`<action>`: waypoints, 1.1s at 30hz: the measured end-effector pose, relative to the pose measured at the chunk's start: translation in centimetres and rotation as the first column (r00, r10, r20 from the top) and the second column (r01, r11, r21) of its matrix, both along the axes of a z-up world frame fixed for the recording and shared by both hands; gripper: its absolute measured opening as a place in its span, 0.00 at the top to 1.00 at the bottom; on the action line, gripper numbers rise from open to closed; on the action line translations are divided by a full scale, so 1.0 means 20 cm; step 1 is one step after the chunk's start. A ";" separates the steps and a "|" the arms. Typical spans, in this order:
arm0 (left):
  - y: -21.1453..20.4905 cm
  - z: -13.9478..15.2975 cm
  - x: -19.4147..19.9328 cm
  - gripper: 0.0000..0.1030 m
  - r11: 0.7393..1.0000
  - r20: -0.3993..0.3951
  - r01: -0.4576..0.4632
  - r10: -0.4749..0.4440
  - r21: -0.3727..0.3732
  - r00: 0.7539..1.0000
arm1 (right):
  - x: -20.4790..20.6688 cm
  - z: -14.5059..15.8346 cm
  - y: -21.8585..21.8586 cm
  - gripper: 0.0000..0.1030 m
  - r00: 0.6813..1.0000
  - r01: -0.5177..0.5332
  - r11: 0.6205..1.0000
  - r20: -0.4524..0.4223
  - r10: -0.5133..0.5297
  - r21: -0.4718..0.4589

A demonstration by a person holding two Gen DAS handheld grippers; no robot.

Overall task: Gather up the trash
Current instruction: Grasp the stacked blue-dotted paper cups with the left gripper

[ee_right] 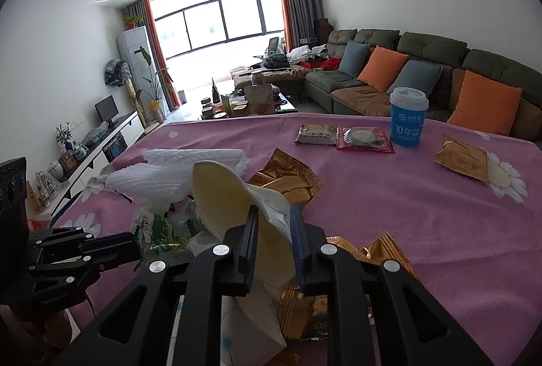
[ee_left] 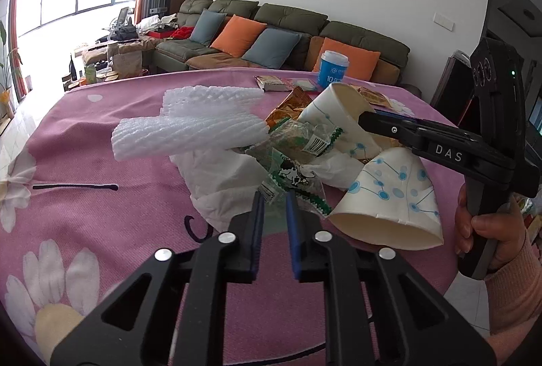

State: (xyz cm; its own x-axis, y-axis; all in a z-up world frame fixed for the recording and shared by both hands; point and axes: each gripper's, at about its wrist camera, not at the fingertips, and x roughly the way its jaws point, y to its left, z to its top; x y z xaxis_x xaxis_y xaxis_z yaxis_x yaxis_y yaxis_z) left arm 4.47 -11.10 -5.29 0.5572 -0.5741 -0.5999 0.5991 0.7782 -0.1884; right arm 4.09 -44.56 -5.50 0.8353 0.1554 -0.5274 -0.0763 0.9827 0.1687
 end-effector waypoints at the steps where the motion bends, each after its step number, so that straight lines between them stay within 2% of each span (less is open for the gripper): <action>1: 0.01 0.00 0.00 0.94 1.000 -0.010 0.000 -0.001 -0.009 1.000 | -0.01 0.01 0.00 0.91 1.000 -0.002 1.000 0.005 0.002 0.003; 3: 0.03 0.01 0.01 0.96 1.000 -0.022 0.002 -0.003 -0.028 1.000 | -0.02 0.02 0.00 0.96 1.000 -0.006 1.000 0.014 0.006 0.007; 6: 0.07 0.02 0.01 0.94 0.999 -0.041 0.007 -0.009 -0.054 0.999 | -0.03 0.05 0.01 0.97 0.999 -0.008 1.000 0.031 0.007 0.006; 9: 0.10 0.06 -0.01 0.47 0.997 -0.022 -0.005 0.004 -0.076 1.000 | -0.05 0.08 0.02 0.97 0.999 -0.008 1.000 0.049 0.008 0.006; 10: 0.11 0.07 -0.02 0.43 0.997 -0.010 -0.001 0.000 -0.081 1.000 | -0.05 0.08 0.02 0.97 0.998 -0.009 1.000 0.055 0.009 0.008; 14: 0.09 0.10 -0.03 0.38 0.997 -0.006 0.022 -0.023 -0.077 1.000 | -0.06 0.10 0.03 0.97 0.998 -0.011 1.000 0.067 0.009 0.016; 17: 0.05 0.07 -0.03 0.43 0.998 -0.031 0.022 -0.024 -0.056 0.999 | -0.06 0.10 0.03 0.98 0.998 -0.009 1.000 0.070 0.008 0.020; 20: 0.02 0.03 -0.02 0.59 0.998 -0.073 0.043 -0.047 -0.053 0.996 | -0.06 0.11 0.03 0.98 0.997 -0.008 1.000 0.072 0.007 0.025; 22: 0.01 0.01 -0.01 0.78 0.996 -0.097 0.059 -0.064 -0.060 0.993 | -0.06 0.11 0.03 0.98 0.997 -0.009 1.000 0.073 0.007 0.027; 26: 0.02 -0.02 0.00 0.87 0.995 -0.103 0.058 -0.067 -0.082 0.992 | -0.07 0.12 0.04 0.98 0.996 -0.014 0.999 0.084 0.011 0.032; 28: 0.03 -0.01 0.00 0.99 0.994 -0.091 0.059 -0.067 -0.087 0.994 | -0.07 0.13 0.04 0.98 0.996 -0.014 0.999 0.092 0.011 0.036; 33: 0.11 0.04 -0.05 0.99 0.992 -0.064 0.068 -0.076 -0.110 0.995 | -0.10 0.19 0.05 0.98 0.992 -0.033 0.998 0.122 0.026 0.051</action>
